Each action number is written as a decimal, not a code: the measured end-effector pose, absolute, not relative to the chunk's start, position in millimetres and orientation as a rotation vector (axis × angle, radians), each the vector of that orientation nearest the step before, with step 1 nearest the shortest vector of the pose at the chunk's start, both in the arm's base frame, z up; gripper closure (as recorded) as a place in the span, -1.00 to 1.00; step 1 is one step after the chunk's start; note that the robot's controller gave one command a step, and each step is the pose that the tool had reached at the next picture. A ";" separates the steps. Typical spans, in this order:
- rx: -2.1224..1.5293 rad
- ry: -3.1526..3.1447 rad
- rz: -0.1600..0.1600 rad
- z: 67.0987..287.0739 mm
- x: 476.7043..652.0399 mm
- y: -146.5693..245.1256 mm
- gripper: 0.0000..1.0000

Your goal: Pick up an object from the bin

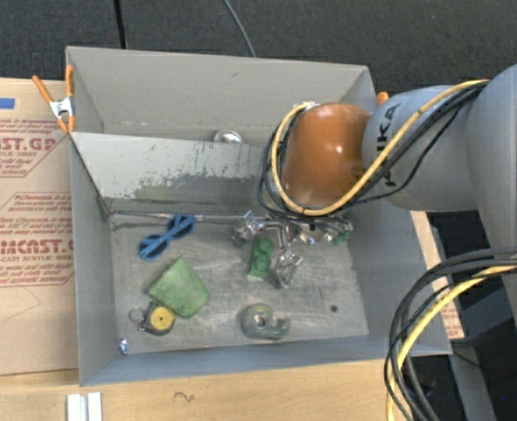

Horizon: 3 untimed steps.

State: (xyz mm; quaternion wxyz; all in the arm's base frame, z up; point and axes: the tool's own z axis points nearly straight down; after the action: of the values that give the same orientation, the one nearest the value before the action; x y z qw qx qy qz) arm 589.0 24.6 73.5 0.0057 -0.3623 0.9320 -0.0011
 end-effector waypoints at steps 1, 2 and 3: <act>-1.133 2.924 0.000 74.7 590.5 25.2 -1.00; -1.131 2.926 0.002 75.2 591.3 26.0 -1.00; -1.130 2.922 0.002 79.3 593.5 27.2 1.00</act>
Offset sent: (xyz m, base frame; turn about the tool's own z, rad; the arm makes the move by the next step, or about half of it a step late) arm 0.0000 0.0000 0.0000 0.0000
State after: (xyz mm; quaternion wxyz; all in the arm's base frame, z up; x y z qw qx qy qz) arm 593.5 27.2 79.3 0.0046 -0.3607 0.9327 0.0006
